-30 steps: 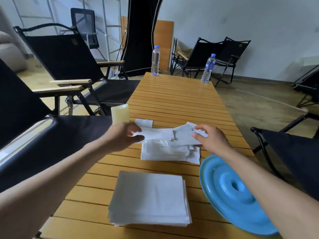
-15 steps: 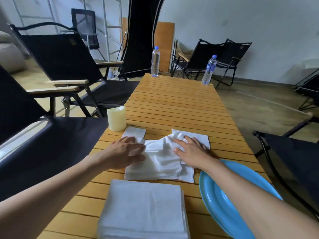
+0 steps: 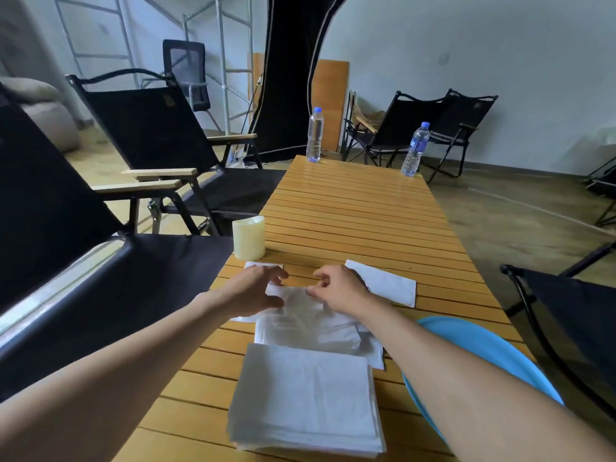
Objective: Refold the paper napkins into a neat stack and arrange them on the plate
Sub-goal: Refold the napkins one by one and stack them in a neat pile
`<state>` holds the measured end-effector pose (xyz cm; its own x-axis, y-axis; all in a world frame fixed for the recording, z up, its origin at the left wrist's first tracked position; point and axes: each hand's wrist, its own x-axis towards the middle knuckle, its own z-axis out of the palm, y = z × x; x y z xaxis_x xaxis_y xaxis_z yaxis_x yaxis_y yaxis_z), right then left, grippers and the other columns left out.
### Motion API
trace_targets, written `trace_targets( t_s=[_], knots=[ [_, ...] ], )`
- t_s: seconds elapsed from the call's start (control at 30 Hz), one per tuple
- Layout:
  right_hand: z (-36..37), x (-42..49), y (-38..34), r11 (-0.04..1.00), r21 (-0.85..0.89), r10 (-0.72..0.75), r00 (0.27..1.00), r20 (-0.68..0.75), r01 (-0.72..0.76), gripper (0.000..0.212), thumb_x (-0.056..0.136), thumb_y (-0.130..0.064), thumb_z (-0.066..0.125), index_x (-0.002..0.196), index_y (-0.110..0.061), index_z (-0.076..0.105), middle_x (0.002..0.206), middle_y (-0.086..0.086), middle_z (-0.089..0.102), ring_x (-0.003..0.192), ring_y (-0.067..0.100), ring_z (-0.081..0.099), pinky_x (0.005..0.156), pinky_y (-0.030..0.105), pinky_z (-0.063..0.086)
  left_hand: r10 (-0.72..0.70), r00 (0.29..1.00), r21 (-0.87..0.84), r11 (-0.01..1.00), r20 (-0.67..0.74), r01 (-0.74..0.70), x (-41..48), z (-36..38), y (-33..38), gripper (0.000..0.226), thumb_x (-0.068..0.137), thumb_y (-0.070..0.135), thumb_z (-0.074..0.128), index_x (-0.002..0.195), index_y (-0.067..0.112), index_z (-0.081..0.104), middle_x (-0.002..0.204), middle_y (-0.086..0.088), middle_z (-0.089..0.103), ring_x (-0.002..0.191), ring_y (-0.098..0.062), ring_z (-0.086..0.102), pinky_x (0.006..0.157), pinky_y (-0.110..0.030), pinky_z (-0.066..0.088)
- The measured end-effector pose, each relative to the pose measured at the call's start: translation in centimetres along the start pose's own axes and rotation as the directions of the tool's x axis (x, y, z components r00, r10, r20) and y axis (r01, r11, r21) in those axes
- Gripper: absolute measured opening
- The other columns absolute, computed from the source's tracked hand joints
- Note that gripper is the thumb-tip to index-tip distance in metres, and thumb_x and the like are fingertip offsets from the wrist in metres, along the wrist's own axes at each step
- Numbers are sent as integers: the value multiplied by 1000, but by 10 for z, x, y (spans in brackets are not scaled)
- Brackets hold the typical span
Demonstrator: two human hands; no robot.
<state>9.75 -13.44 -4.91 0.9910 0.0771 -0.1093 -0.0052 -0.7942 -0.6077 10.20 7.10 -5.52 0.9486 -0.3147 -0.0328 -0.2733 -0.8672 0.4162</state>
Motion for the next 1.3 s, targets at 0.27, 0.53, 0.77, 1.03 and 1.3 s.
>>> trace_targets(
  t_s=[0.27,0.53,0.77,1.03,1.3],
  knots=[
    [-15,-2,-6,982,172,-62,995,-75,74,10,84,-16,72,84,-25,75,72,-9,66,67,10,58,59,21,43,-36,995,-52,998,-94,32,1,-12,-2,42,78,28,84,117,21,72,108,-3,71,93,-20,61,78,-30,49],
    [-57,-50,-16,784,613,-35,994,-105,93,15,81,-5,75,84,-19,70,79,1,63,67,11,51,63,25,41,-98,992,-482,875,-80,47,-39,-61,5,10,80,20,82,88,19,75,83,0,74,84,-23,71,67,-17,57],
    [-72,-92,-19,552,828,80,994,69,-102,34,76,-5,82,104,-19,68,90,1,73,72,12,65,67,26,50,-141,990,-870,489,1,71,-85,-65,32,29,77,18,81,105,14,77,103,-7,78,95,-25,74,75,-29,62],
    [-54,-118,-10,521,851,127,992,-9,-58,16,82,-11,80,97,-14,75,94,3,78,81,18,73,69,28,56,-165,980,-949,277,109,152,-105,-45,55,27,89,21,73,113,8,74,106,-13,77,95,-29,75,71,-32,61],
    [-50,-127,-11,530,841,74,994,83,-110,29,78,-22,82,105,-14,75,100,5,79,95,25,75,83,38,57,-370,921,-940,340,-124,11,-113,-37,56,24,81,36,76,88,13,80,87,-14,77,70,-20,72,61,-31,61]
  ],
)
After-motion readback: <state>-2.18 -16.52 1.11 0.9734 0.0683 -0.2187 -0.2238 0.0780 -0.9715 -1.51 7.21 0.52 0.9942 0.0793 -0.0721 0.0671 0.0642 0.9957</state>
